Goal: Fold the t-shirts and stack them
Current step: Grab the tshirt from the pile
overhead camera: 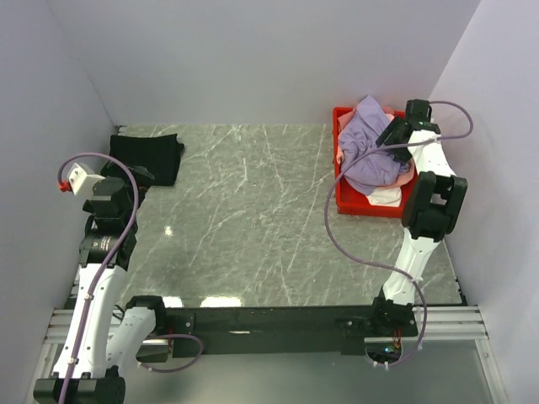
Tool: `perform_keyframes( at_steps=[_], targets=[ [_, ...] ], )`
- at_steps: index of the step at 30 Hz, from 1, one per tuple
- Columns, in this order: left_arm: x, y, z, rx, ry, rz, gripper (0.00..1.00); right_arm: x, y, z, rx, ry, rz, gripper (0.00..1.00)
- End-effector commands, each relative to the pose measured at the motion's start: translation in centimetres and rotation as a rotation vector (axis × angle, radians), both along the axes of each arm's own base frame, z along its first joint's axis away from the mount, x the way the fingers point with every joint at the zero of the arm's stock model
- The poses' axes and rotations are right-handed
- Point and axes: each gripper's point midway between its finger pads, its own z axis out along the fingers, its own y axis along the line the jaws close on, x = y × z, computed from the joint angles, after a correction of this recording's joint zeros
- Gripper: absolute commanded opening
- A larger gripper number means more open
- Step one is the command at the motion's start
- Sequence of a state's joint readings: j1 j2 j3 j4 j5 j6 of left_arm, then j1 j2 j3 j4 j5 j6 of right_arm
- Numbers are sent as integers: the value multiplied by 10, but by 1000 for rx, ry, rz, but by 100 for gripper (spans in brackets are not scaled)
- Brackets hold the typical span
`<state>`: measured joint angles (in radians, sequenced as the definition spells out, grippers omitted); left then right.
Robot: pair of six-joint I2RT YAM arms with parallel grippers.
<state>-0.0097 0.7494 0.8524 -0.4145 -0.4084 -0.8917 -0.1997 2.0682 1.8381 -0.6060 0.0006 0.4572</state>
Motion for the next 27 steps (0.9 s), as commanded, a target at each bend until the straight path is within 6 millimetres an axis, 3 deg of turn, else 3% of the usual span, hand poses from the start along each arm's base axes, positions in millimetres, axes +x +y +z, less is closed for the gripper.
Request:
perform_keyframes(
  at_steps=[1, 8, 16, 21, 27],
  targets=[
    [2, 4, 15, 23, -54, 9, 99, -1, 3, 9, 0, 11, 11, 75],
    [6, 2, 9, 14, -28, 4, 99, -26, 7, -23, -9, 81, -1, 74],
    [9, 2, 4, -2, -15, 7, 99, -44, 18, -14, -111, 62, 12, 66],
    [9, 3, 2, -5, -8, 15, 99, -50, 23, -17, -172, 82, 20, 42],
    [8, 3, 1, -5, -8, 16, 99, -49, 28, -31, -159, 121, 48, 45]
  ],
)
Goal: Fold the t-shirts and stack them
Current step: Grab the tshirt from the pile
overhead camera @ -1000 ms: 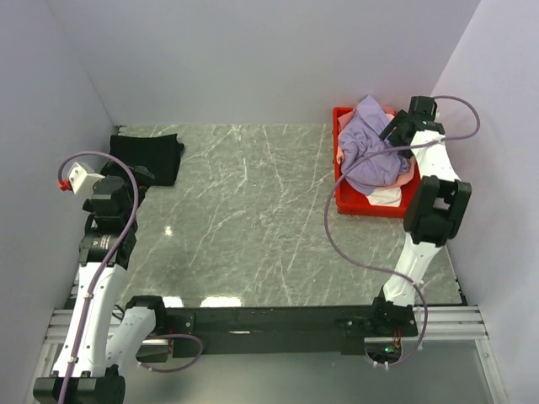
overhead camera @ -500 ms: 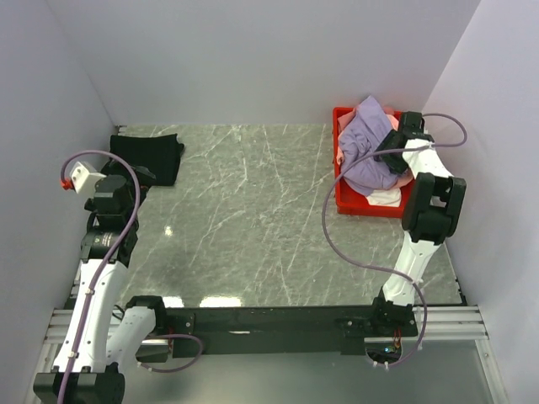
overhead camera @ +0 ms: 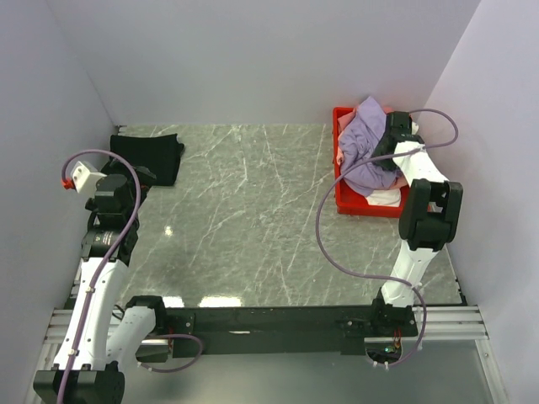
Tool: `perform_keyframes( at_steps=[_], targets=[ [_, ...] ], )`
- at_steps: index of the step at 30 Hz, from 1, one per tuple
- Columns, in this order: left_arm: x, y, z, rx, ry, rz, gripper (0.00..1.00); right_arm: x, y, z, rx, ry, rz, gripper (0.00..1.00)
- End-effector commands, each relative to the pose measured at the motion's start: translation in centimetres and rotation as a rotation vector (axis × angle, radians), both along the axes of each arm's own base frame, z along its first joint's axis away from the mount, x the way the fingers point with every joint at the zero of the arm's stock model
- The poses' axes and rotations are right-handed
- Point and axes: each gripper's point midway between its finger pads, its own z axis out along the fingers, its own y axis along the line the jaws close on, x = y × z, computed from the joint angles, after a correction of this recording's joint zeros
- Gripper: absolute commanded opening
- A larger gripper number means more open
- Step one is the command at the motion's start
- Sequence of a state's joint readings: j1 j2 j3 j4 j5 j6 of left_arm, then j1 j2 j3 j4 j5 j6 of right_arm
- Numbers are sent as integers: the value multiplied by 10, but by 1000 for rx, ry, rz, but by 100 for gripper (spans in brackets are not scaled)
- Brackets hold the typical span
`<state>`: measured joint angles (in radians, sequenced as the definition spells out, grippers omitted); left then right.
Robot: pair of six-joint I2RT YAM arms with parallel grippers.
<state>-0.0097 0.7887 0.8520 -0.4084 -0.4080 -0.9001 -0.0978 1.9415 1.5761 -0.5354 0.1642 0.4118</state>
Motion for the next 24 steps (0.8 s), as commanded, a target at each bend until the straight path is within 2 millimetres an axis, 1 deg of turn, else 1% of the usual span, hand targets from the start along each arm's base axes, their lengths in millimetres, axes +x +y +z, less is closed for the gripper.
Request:
perform_keyframes(
  at_steps=[1, 2, 5, 6, 7, 8, 9, 10, 11, 12, 13, 14, 15, 16, 17, 18, 19, 20, 21, 22, 23, 24],
  targets=[
    [1, 3, 10, 2, -37, 12, 99, -5, 0, -4, -16, 32, 18, 45],
    [1, 4, 9, 4, -35, 18, 100, -4, 1, -6, -16, 37, 23, 43],
    [1, 5, 9, 4, -28, 23, 99, -1, 0, -6, -22, 37, 31, 26],
    [1, 5, 9, 3, -26, 25, 99, 0, 0, -3, -23, 35, 40, 10],
    [1, 5, 8, 3, -21, 25, 99, 3, 1, 3, -27, 20, 42, 3],
    [1, 5, 10, 4, -24, 28, 99, 3, 1, 16, -32, -4, 39, 0],
    [0, 5, 12, 2, -28, 24, 100, 4, 0, 25, -40, -22, 43, 0],
    [0, 4, 13, -1, -30, 22, 99, 6, 1, 40, -53, -54, 51, 0],
    [0, 3, 16, -4, -38, 18, 100, 5, 3, 66, -63, -109, 57, 0],
    [0, 1, 20, -8, -49, 5, 100, 4, 5, 82, -74, -135, 72, 0],
    [0, -1, 23, -13, -59, -4, 99, 6, 7, 108, -82, -186, 78, 0],
    [-1, -2, 25, -17, -67, -9, 100, 1, 12, 138, -91, -244, 93, 0],
    [-1, -4, 28, -20, -77, -18, 99, -4, 17, 156, -100, -265, 109, 0],
    [-2, -6, 29, -26, -82, -28, 100, -5, 20, 184, -113, -322, 117, 0],
    [-4, -6, 31, -30, -90, -31, 99, -13, 28, 213, -133, -379, 130, 0],
    [-6, -7, 34, -32, -99, -33, 99, -18, 31, 232, -151, -414, 147, 0],
    [-8, -7, 35, -36, -103, -32, 99, -22, 33, 258, -164, -471, 150, 0],
    [-9, -7, 33, -35, -99, -34, 99, -32, 52, 286, -160, -538, 198, 0],
    [-12, -7, 35, -39, -108, -33, 99, -37, 58, 304, -167, -584, 220, 0],
    [-13, -8, 35, -42, -109, -33, 99, -49, 67, 338, -169, -666, 242, 0],
    [-15, -8, 36, -50, -111, -34, 100, -56, 74, 355, -172, -709, 259, 0],
    [-18, -9, 38, -53, -119, -38, 99, -63, 90, 374, -178, -758, 299, 0]
  ],
)
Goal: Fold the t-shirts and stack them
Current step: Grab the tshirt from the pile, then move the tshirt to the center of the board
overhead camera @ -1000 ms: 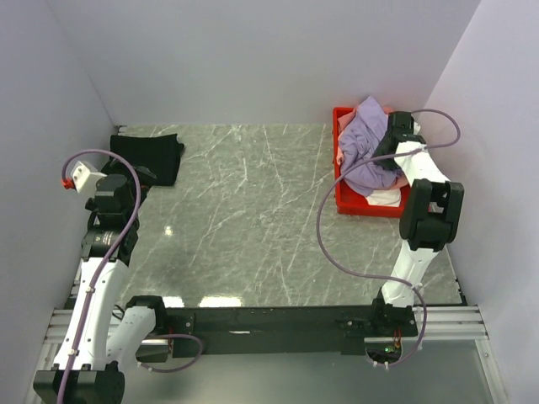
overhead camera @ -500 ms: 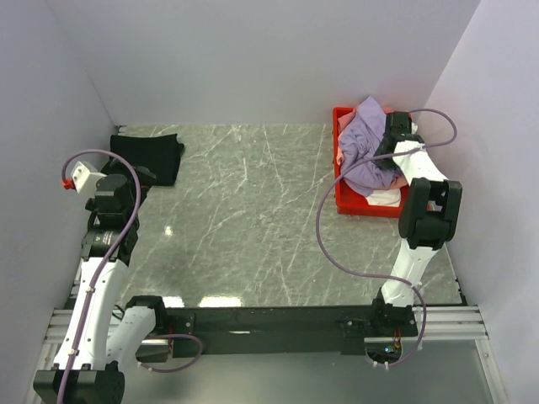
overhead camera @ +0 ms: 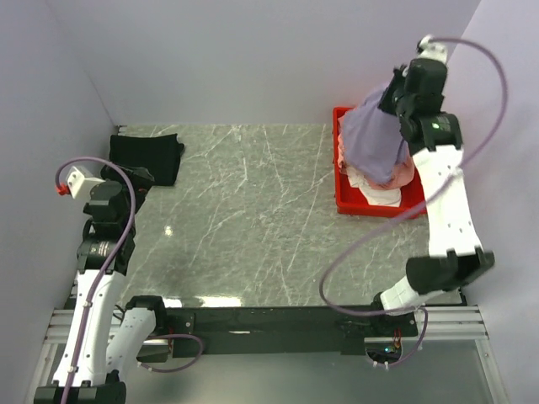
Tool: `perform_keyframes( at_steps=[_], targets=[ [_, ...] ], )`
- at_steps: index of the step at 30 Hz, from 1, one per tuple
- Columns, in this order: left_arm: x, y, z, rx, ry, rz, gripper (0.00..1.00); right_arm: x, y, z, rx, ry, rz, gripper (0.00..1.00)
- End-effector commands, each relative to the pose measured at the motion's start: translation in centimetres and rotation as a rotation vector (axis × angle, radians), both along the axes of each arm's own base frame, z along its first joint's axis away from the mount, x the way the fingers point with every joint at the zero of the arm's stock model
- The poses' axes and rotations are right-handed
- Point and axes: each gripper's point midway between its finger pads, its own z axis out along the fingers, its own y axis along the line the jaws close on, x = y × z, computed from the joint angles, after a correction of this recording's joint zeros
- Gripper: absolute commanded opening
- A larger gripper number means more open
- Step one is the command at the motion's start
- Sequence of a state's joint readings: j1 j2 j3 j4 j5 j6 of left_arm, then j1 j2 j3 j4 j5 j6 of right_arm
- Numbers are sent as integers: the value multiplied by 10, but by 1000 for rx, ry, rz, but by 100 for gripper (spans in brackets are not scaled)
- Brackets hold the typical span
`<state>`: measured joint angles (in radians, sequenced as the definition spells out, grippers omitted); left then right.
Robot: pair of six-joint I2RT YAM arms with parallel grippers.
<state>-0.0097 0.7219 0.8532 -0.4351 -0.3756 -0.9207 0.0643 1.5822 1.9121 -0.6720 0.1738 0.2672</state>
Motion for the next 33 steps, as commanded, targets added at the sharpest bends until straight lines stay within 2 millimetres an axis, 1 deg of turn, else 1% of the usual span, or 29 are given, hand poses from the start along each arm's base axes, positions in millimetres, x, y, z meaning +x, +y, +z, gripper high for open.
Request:
perform_keyframes(
  at_steps=[1, 2, 3, 4, 5, 6, 7, 9, 10, 11, 13, 14, 17, 18, 19, 20, 21, 22, 23, 24, 25, 26, 27, 28, 29, 30, 31, 32, 33],
  targets=[
    [-8, -4, 27, -28, -75, -19, 99, -45, 28, 117, -40, -291, 88, 0],
    [-9, -6, 27, -34, -78, -27, 99, -58, 35, 137, -37, -348, 110, 0],
    [-12, -7, 31, -38, -91, -31, 100, -69, 59, 157, -35, -412, 193, 0],
    [-14, -8, 32, -40, -94, -36, 99, -78, 71, 172, -27, -458, 247, 0],
    [-15, -10, 33, -45, -99, -49, 99, -94, 82, 189, -13, -516, 300, 0],
    [-18, -12, 35, -45, -103, -56, 99, -104, 93, 205, 5, -572, 345, 0],
    [-20, -12, 35, -47, -105, -60, 99, -122, 116, 217, 26, -614, 458, 0],
    [-24, -14, 36, -50, -103, -70, 99, -142, 140, 232, 71, -660, 576, 0],
    [-26, -14, 36, -53, -106, -70, 100, -152, 155, 234, 92, -664, 635, 0],
    [-27, -15, 37, -55, -106, -71, 99, -156, 164, 234, 103, -665, 673, 0],
    [-31, -15, 37, -57, -104, -72, 100, -157, 188, 221, 158, -617, 751, 0],
    [-31, -15, 35, -57, -99, -73, 99, -154, 196, 212, 177, -587, 769, 0],
    [-34, -15, 31, -60, -85, -71, 99, -128, 225, 160, 238, -419, 786, 0],
    [-33, -15, 29, -63, -75, -69, 100, -115, 233, 130, 264, -330, 773, 0],
    [-33, -17, 24, -73, -65, -76, 99, -96, 245, 98, 273, -247, 764, 0],
    [-32, -19, 20, -76, -52, -84, 99, -83, 250, 74, 276, -189, 742, 0],
    [-30, -20, 14, -81, -37, -93, 99, -71, 257, 40, 287, -104, 718, 0],
    [-28, -23, 6, -87, -17, -107, 99, -51, 267, -3, 276, -3, 696, 0],
    [-25, -28, -1, -94, 6, -133, 99, -41, 270, -29, 262, 58, 676, 3],
    [-23, -30, -8, -96, 27, -143, 99, -35, 270, -52, 242, 127, 656, 12],
    [-22, -31, -15, -101, 51, -148, 99, -22, 274, -91, 212, 214, 627, 23],
    [-20, -35, -25, -115, 80, -166, 99, -17, 272, -107, 186, 254, 602, 53],
    [-15, -39, -34, -121, 104, -183, 99, -15, 265, -122, 156, 296, 567, 70],
    [-14, -41, -48, -118, 140, -203, 100, -15, 266, -134, 140, 319, 560, 82],
    [-11, -46, -61, -128, 177, -223, 99, -16, 263, -139, 133, 326, 552, 84],
    [-8, -48, -68, -131, 194, -234, 99, -19, 261, -154, 125, 337, 551, 85],
    [-8, -49, -81, -129, 225, -244, 99, -25, 259, -145, 132, 309, 556, 86],
    [-7, -51, -88, -134, 242, -254, 99, -30, 258, -147, 135, 302, 557, 86],
    [-4, -57, -99, -149, 273, -283, 99, -36, 254, -164, 136, 319, 551, 86]
  ],
)
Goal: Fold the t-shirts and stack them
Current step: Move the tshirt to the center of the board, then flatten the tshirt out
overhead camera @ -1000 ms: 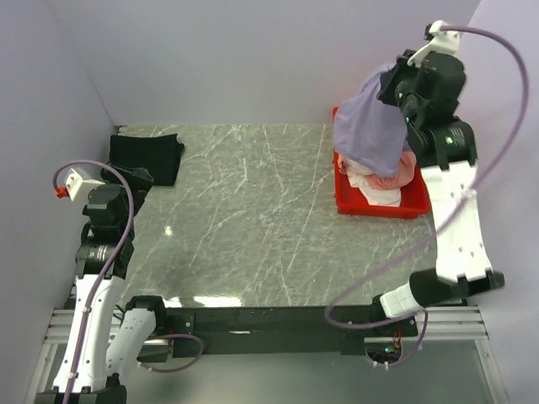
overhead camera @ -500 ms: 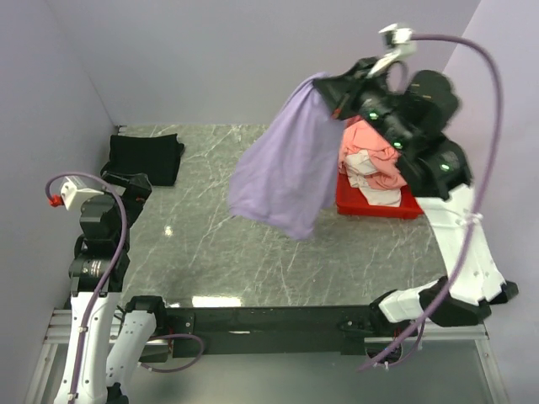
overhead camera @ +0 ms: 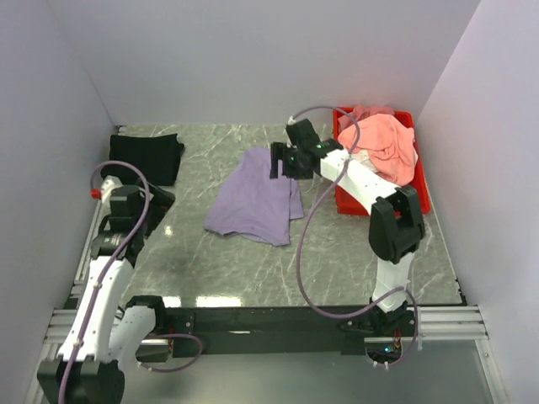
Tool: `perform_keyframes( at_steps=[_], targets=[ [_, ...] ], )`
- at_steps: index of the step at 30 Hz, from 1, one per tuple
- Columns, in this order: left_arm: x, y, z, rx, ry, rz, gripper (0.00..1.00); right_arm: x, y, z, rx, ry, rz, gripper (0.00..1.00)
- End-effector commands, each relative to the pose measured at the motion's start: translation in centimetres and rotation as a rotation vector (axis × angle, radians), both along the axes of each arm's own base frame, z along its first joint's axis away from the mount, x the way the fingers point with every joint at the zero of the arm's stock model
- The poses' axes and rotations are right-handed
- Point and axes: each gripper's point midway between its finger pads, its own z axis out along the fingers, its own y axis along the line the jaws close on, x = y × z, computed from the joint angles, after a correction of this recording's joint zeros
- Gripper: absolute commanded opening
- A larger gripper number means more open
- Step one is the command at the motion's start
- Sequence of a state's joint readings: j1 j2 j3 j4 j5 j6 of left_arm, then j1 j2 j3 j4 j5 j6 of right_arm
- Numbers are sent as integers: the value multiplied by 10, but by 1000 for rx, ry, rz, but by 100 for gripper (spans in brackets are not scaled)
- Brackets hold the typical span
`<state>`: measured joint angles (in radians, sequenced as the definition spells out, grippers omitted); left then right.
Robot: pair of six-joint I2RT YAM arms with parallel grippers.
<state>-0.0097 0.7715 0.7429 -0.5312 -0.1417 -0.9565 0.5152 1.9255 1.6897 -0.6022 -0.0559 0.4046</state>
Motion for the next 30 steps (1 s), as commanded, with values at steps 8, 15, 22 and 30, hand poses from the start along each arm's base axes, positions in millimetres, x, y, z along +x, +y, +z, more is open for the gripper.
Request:
perform_keyframes(
  at_steps=[8, 15, 22, 30],
  targets=[
    [28, -62, -78, -106, 141, -278, 93, -63, -22, 31, 162, -150, -3, 85],
    [40, -111, -111, -40, 264, -388, 76, -87, -44, -16, 74, -68, -27, 82],
    [47, -119, -141, -44, 350, -398, 50, -113, -36, -43, 114, 35, 41, 78],
    [51, -119, -156, -32, 403, -391, 1, -146, -20, -83, 52, 134, 106, 77]
  ],
)
